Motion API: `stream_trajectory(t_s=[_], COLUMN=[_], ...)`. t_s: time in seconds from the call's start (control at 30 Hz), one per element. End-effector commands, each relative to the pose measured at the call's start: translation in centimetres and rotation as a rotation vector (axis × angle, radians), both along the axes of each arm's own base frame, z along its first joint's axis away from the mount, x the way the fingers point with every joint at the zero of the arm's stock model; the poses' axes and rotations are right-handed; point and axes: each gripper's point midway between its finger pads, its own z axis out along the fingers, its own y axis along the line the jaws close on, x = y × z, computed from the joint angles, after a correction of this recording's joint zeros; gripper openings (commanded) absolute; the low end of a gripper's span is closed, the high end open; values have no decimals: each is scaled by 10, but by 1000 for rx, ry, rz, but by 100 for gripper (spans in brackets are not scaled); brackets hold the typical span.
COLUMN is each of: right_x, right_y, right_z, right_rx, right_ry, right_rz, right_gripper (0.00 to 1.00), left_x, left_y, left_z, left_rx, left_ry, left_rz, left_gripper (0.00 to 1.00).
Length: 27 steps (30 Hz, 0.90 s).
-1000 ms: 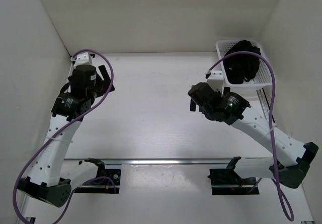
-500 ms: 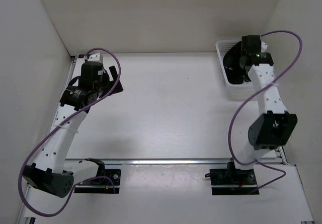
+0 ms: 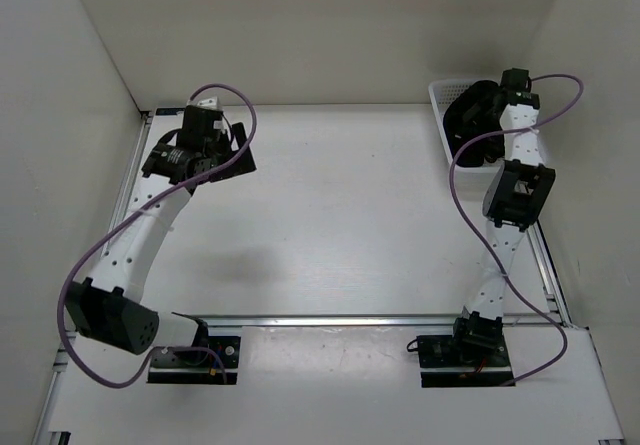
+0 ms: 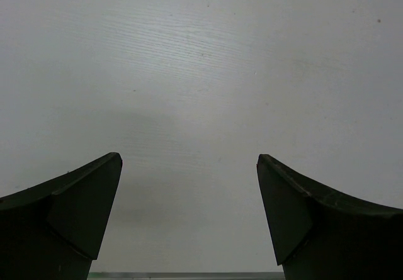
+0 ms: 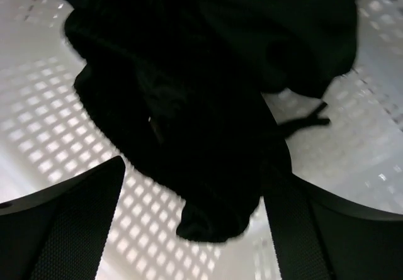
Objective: Fold and stack the shorts
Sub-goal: Grab the shorts from the pile, then move the shorts to the center of the board
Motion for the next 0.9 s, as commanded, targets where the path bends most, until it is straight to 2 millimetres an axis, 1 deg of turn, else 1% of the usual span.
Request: stream_trajectory(t_s=[0.0, 0.03, 0.07, 0.1, 0.17, 0.2, 0.23, 0.27, 0.3, 0.33, 0.37, 0.4, 0.43, 0.47, 0.5, 0.53, 0.57, 0.6, 0.63, 0.67, 0.7, 0.73, 0.77, 0.8, 0.83, 0.87], right_x=[18, 18, 25, 26, 29, 31, 31, 31, 30, 28, 27, 24, 20, 16, 4, -2, -13, -32, -46, -71, -87, -102, -131, -143, -155, -175], right_y=[5, 5, 6, 8, 11, 13, 16, 17, 17, 21, 23, 27, 36, 40, 59, 69, 81, 100, 116, 131, 152, 166, 194, 207, 218, 243], right_z=[1, -5, 0, -2, -2, 13, 19, 29, 59, 72, 91, 140, 162, 190, 234, 264, 303, 342, 367, 409, 429, 446, 472, 479, 487, 494], right_rx=[43, 45, 56, 63, 86, 91, 100, 107, 94, 111, 113, 107, 110, 110, 108, 107, 99, 101, 117, 113, 143, 171, 205, 219, 238, 270], right_ry=[-46, -37, -71, -75, -91, -127, -140, -160, -217, -241, -283, -384, -419, -480, -558, -623, -703, -780, -831, -930, -977, -1020, -1085, -1103, -1118, -1134], right_rz=[25, 25, 28, 33, 28, 40, 49, 37, 40, 43, 57, 70, 77, 98, 142, 175, 221, 272, 330, 387, 446, 493, 595, 638, 659, 726], right_gripper=[90, 89, 78, 68, 38, 20, 14, 9, 3, 0, 0, 0, 0, 0, 0, 0, 0, 0, 0, 0, 0, 0, 0, 0, 0, 0], left_x=[10, 12, 14, 18, 21, 22, 23, 23, 23, 22, 22, 20, 19, 16, 15, 10, 8, 6, 1, -2, -4, -6, -9, -12, -13, -15], left_y=[-7, -8, -8, -9, -8, -8, -9, -10, -11, -14, -15, -15, -18, -19, -21, -19, -18, -18, -12, -8, -3, 9, 15, 17, 26, 30], left_z=[11, 7, 9, 8, 7, 4, 8, 7, 8, 7, 7, 11, 7, 12, 12, 17, 17, 21, 27, 31, 31, 40, 43, 44, 48, 56], left_rx=[-5, -2, 5, 6, 14, 24, 21, 15, 8, -3, -9, -19, -34, -44, -52, -63, -64, -67, -72, -74, -82, -97, -105, -123, -134, -137], left_ry=[-18, -8, -13, -8, -6, 2, -6, -5, -4, -1, 1, -7, 5, -6, -3, -17, -19, -30, -50, -56, -59, -86, -89, -90, -101, -130], left_rz=[-29, -29, -36, -36, -29, -35, -35, -41, -35, -48, -54, -47, -49, -56, -65, -60, -60, -60, -50, -41, -19, 8, 20, 16, 37, 32], left_gripper=[100, 100, 100, 100, 100, 100, 100, 100, 100, 100, 100, 100, 100, 100, 100, 100, 100, 100, 100, 100, 100, 100, 100, 100, 100, 100])
